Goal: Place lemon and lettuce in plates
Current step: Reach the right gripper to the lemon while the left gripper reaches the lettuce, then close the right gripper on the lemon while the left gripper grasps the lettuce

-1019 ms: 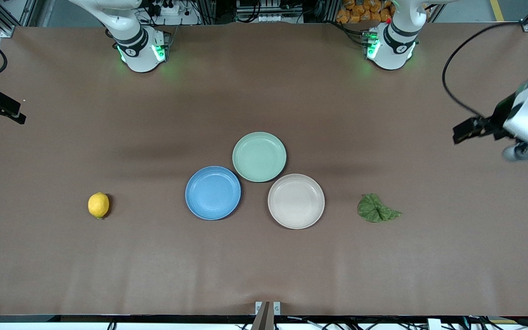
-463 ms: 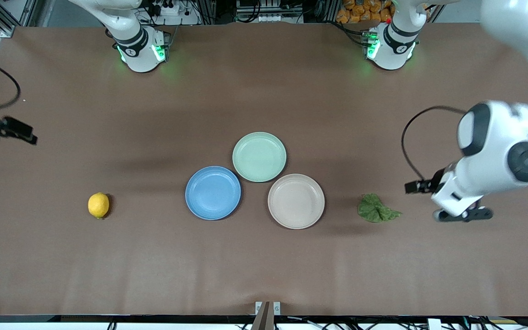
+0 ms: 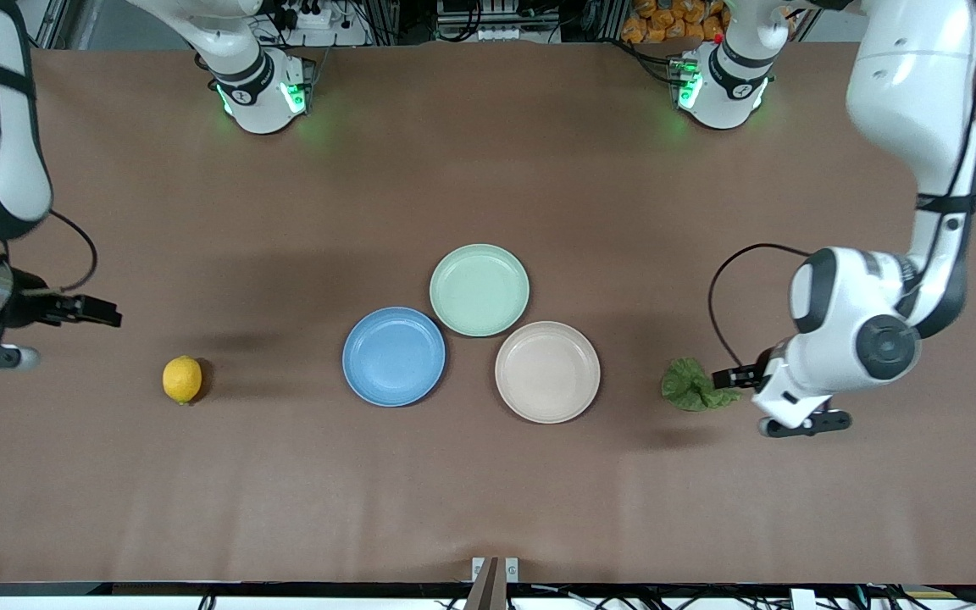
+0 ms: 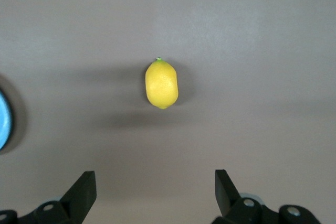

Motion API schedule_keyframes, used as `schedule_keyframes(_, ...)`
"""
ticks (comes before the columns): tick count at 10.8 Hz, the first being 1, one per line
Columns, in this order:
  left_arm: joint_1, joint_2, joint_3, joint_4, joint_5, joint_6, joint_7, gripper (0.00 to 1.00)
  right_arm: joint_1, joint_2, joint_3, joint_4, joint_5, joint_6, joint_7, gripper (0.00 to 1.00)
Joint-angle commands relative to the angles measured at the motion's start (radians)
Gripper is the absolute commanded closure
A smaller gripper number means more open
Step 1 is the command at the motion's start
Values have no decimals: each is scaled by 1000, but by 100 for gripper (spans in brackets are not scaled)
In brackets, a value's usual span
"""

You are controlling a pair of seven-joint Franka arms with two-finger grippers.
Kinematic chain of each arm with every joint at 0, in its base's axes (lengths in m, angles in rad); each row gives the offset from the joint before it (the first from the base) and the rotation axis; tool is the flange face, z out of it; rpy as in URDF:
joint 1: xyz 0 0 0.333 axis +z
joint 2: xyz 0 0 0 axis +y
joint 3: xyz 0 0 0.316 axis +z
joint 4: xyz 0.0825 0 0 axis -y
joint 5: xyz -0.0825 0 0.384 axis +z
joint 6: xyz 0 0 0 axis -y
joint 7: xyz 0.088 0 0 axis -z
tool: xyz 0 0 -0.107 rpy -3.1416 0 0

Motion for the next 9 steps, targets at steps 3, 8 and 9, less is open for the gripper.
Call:
schedule_keyframes(3, -28, 97, 5, 9, 23, 81, -48, 0, -16, 176, 8, 15, -8, 163, -8, 0)
schedule_keyframes(8, -32, 150, 11, 21, 23, 107, -74, 80, -26, 334, 10, 22, 18, 355, 1, 0)
schedule_keyframes(9, -34, 150, 11, 21, 23, 107, -76, 94, -26, 348, 10, 22, 54, 355, -2, 0)
